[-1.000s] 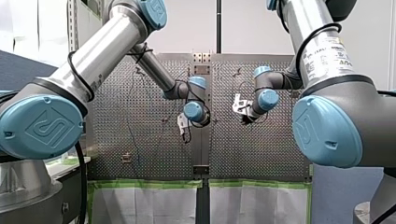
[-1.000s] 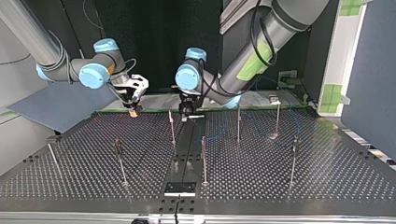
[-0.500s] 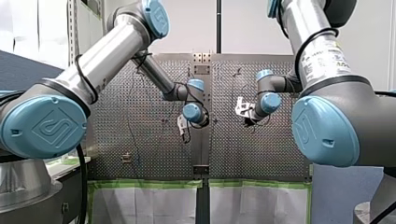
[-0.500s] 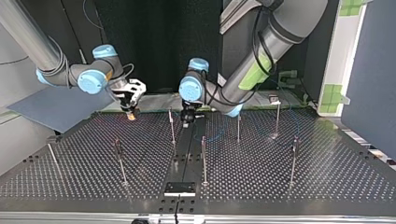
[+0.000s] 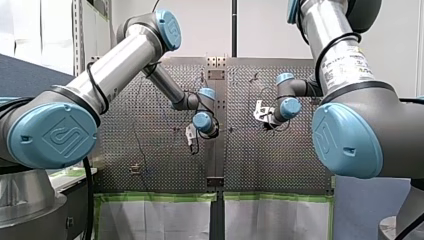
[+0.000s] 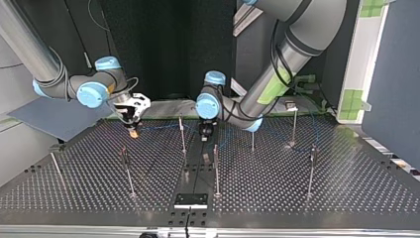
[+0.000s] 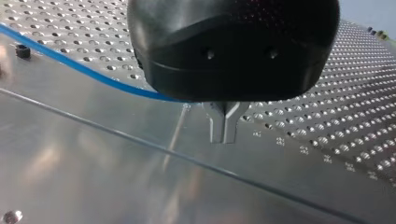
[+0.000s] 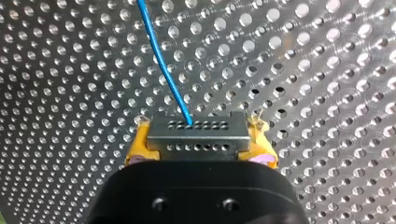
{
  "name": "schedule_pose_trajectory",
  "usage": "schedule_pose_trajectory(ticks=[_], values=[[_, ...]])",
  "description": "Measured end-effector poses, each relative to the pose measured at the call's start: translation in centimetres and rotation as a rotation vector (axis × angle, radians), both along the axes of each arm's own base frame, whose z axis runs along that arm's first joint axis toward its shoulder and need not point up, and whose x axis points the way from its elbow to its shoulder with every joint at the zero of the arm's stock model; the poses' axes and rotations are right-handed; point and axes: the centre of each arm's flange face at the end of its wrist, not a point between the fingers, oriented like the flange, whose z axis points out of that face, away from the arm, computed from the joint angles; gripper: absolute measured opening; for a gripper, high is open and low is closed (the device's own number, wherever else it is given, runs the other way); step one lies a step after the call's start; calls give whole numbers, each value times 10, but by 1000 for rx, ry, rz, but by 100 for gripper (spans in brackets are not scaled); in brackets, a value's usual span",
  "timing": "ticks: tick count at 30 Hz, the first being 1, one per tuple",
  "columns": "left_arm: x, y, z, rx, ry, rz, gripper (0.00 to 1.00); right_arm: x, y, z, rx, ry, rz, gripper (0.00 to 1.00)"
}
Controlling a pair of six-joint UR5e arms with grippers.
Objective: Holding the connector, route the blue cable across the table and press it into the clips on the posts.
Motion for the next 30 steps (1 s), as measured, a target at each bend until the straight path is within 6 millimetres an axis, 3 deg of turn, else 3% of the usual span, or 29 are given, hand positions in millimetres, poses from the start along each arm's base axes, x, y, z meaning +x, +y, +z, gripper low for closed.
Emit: schedule_pose_trajectory(ticks=[1, 3, 4, 5, 6, 8, 9, 10, 22, 30], values=[[-1, -1, 0, 4, 4, -2, 29, -1, -1, 0, -1, 0, -1, 0], [-5, -3, -1, 17, 15, -7, 29, -3, -2, 0, -2, 1, -4, 0], [-6, -4, -2, 22, 20, -9, 56, -3, -2, 0, -2, 1, -4, 0], [-9, -5, -2, 31, 27, -11, 71, -4, -3, 0, -3, 2, -5, 0], [-11, -6, -3, 41, 32, -12, 71, -4, -3, 0, -4, 3, -5, 0], [-15, -8, -4, 63, 45, -12, 94, -5, -3, 1, -5, 4, -6, 0], [-17, -9, -4, 70, 50, -12, 94, -5, -3, 1, -5, 5, -6, 0], [-19, -10, -4, 77, 55, -13, 100, -5, -4, 1, -6, 5, -6, 0], [-55, -15, 15, 123, 99, -40, 100, -12, -7, 2, -9, 14, -10, 0], [-96, -27, 34, 149, 103, -114, 100, -17, -10, 4, -12, 17, -18, 0]])
